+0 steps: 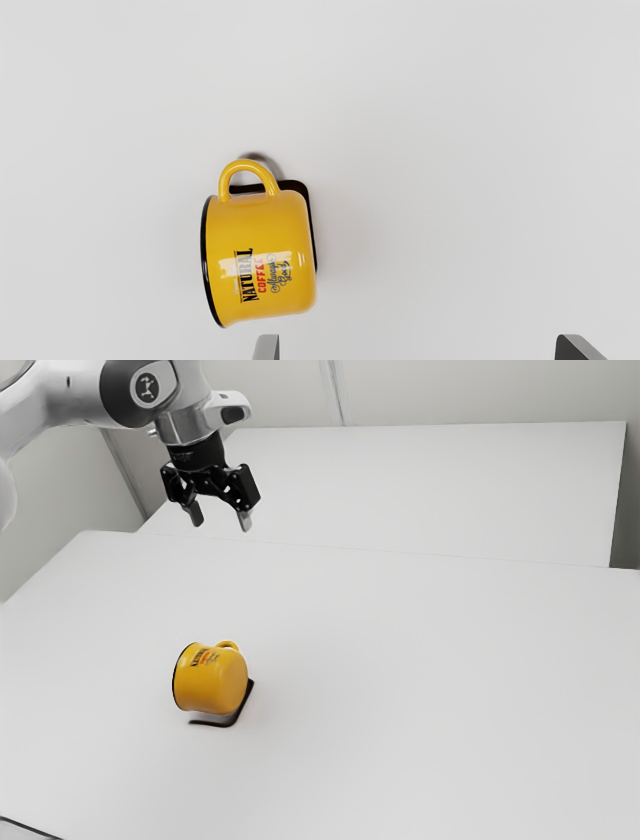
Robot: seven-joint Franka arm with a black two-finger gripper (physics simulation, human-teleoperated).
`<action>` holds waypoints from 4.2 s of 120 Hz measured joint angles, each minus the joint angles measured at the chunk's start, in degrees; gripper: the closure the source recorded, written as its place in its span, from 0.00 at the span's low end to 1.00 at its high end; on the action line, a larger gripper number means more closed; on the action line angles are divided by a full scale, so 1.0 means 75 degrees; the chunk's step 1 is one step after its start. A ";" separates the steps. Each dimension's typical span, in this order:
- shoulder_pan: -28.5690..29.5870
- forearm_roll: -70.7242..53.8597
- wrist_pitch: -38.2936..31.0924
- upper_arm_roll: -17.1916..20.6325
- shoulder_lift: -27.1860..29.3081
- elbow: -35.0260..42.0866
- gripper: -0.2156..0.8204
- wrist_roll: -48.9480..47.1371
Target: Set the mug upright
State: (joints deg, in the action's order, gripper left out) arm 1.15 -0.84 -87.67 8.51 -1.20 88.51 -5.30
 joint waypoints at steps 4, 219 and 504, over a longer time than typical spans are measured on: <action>-0.0004 -0.0001 0.0004 0.0001 0.0002 0.0006 0.21 0.0002; 0.3692 0.5893 -0.3738 -0.0067 0.0383 0.6133 0.21 0.5306; 0.0391 0.0093 -0.8371 0.0380 0.1549 0.8123 0.94 0.1442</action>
State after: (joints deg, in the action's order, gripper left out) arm 4.08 -0.15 -150.45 11.36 10.42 149.44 5.51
